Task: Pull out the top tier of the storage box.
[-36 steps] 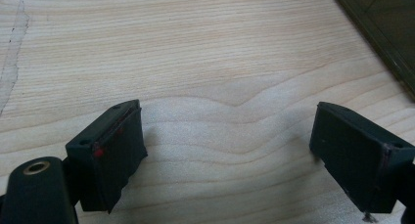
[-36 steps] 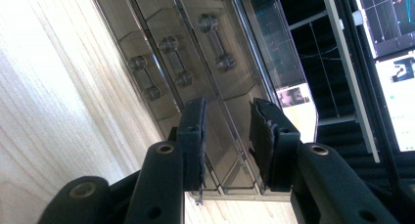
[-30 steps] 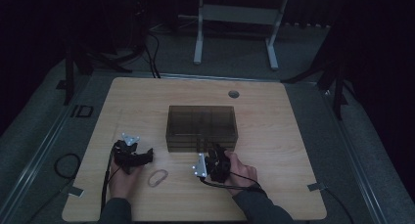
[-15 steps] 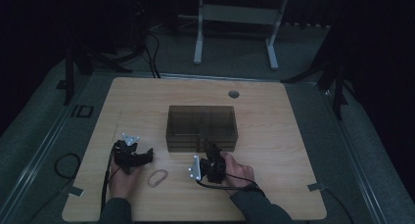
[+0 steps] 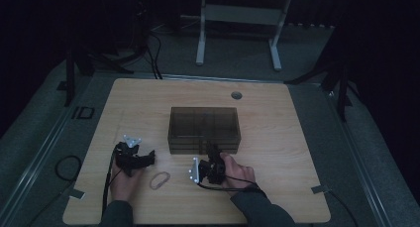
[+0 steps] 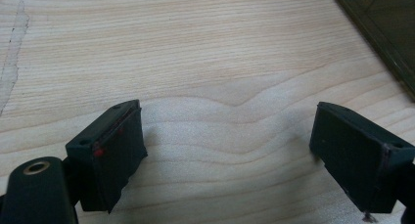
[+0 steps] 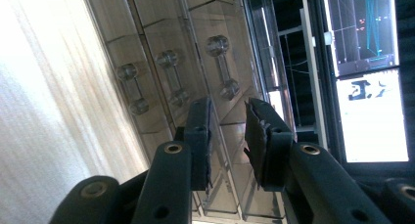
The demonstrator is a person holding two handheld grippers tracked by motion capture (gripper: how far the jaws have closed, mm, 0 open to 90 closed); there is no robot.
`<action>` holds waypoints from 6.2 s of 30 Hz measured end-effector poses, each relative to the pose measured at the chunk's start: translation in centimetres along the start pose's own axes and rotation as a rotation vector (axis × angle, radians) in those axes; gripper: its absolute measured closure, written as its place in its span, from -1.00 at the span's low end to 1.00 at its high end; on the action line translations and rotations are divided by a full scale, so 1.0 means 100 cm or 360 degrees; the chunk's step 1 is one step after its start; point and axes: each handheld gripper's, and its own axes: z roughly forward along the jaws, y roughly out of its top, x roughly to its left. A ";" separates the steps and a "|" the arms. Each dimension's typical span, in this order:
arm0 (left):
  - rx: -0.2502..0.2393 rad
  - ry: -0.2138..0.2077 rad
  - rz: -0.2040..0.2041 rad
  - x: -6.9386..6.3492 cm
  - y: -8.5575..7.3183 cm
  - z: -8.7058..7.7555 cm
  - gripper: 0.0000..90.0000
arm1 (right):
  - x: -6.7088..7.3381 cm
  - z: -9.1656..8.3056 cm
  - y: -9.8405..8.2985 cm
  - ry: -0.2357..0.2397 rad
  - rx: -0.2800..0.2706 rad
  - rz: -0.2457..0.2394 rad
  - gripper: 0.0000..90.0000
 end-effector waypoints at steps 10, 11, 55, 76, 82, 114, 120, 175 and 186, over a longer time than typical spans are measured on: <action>0.0001 0.0000 0.0000 0.000 0.000 0.000 -0.71 | 0.003 0.003 0.004 -0.0050 -0.0003 -0.0052 0.64; 0.0001 0.0000 0.0000 0.000 0.000 0.000 -0.71 | 0.003 0.003 0.004 -0.0050 -0.0003 -0.0052 0.64; -0.0002 0.0000 0.0000 0.000 0.000 0.000 -0.71 | 0.014 0.019 0.006 -0.0178 0.0018 -0.0260 0.71; -0.0003 0.0000 -0.0001 0.000 0.000 0.000 -0.71 | 0.022 0.022 0.004 -0.0298 -0.0001 -0.0358 0.77; -0.0003 0.0000 -0.0001 0.000 0.000 0.000 -0.71 | 0.023 0.022 0.003 -0.0311 -0.0004 -0.0382 0.78; -0.0002 0.0000 0.0000 0.000 0.000 0.000 -0.71 | 0.029 0.018 0.000 -0.0365 -0.0020 -0.0452 0.79; -0.0003 0.0000 0.0000 0.000 0.000 0.000 -0.71 | 0.030 0.016 -0.002 -0.0367 -0.0023 -0.0456 0.79; 0.0010 -0.0007 0.0019 -0.001 0.000 0.000 -0.71 | 0.010 -0.016 -0.020 -0.0038 -0.0156 0.0062 0.51; 0.0008 -0.0007 0.0016 -0.001 0.000 0.000 -0.71 | 0.000 -0.016 -0.028 0.0036 -0.0145 0.0241 0.46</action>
